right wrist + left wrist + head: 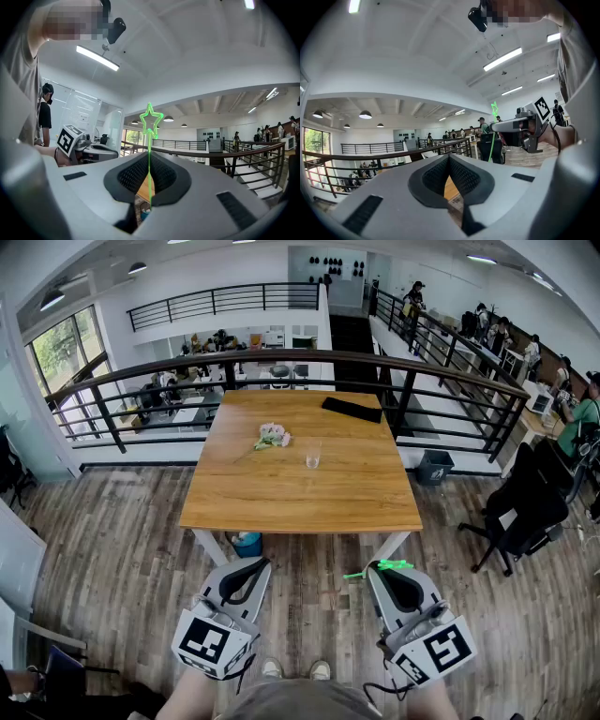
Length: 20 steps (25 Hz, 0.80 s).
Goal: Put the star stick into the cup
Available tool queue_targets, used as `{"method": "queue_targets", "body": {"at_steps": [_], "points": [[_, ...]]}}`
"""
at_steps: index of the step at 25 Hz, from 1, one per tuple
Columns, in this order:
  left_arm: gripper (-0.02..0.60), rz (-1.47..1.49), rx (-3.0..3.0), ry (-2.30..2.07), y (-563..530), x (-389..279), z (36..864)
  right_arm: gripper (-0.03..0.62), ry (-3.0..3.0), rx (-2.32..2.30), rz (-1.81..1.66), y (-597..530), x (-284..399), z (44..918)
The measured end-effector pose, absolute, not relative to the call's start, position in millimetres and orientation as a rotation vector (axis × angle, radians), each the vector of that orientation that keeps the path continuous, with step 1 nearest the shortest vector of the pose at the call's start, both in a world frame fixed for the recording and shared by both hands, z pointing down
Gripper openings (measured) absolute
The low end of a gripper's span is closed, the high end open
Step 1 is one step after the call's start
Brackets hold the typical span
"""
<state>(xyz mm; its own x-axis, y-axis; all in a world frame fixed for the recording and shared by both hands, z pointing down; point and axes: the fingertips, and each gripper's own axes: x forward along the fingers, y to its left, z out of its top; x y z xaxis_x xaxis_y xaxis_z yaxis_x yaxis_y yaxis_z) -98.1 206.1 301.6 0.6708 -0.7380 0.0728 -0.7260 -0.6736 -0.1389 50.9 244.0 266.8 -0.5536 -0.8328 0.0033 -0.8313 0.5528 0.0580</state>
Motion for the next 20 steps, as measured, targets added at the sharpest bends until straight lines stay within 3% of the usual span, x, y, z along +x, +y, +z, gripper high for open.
{"method": "queue_targets", "body": {"at_steps": [20], "points": [[0.015,-0.222,-2.766,1.255,201,-55,308,0.035,-2.796,1.448,-0.031,235,95,274]]}}
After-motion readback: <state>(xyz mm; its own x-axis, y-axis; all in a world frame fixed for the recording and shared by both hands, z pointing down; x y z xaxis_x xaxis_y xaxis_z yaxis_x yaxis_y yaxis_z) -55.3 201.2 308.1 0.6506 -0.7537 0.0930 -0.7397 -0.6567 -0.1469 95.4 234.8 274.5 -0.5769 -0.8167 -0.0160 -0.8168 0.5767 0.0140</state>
